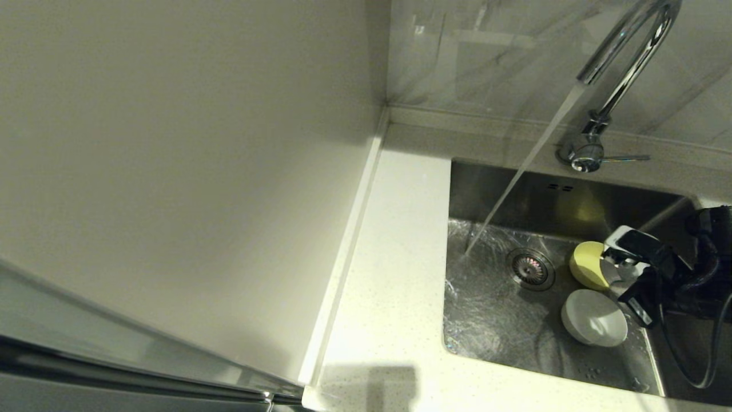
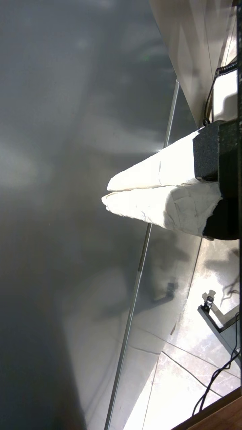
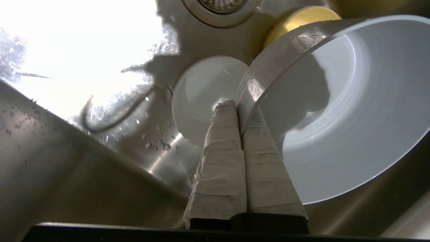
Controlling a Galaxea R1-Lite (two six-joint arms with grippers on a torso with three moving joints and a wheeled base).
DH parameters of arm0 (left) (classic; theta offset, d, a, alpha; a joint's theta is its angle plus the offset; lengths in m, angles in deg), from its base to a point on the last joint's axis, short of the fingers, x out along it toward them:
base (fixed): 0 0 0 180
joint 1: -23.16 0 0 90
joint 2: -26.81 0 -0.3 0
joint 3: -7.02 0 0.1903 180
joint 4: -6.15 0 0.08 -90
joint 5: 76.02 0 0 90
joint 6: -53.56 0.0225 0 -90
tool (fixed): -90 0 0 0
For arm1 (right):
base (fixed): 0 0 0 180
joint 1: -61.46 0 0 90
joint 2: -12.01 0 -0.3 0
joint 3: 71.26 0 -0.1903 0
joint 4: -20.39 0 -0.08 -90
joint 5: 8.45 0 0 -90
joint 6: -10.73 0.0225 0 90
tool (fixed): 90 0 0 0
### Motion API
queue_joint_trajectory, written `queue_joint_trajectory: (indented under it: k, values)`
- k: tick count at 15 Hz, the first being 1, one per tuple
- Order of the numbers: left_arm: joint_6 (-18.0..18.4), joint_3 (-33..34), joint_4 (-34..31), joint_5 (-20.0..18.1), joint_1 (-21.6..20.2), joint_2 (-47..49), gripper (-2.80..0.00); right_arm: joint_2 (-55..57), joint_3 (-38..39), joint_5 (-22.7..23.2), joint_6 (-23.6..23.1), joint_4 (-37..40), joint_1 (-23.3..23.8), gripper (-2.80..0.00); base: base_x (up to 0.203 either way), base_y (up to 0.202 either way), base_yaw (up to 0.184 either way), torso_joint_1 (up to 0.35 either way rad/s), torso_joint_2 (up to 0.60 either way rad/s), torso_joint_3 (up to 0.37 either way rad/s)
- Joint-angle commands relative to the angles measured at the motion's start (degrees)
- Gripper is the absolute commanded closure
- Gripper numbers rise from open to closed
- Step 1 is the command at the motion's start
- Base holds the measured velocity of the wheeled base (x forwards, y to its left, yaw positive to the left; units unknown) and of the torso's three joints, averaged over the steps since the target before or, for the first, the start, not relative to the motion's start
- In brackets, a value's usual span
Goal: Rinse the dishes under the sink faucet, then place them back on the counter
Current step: Put a bowl into the sink
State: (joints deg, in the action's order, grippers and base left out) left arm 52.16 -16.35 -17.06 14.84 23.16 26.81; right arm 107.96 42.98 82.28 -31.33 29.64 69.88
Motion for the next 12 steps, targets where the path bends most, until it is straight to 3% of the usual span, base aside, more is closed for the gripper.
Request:
queue_joint_trajectory:
  k: [1,4,12]
  values:
    - [0.0,0.0,0.0,0.0,0.0,-0.2,0.0,4.4,0.4,-0.3,-0.3,-2.3,-1.7,0.0,0.0,0.0,0.0,0.0,0.0,0.0]
    - [0.0,0.0,0.0,0.1,0.0,-0.2,0.0,7.9,0.4,-2.9,-0.3,-5.2,-6.4,0.0,0.0,0.0,0.0,0.0,0.0,0.0]
    - [0.0,0.0,0.0,0.0,0.0,-0.2,0.0,16.7,0.0,-6.0,0.0,-10.7,-11.8,0.0,0.0,0.0,0.0,0.0,0.0,0.0]
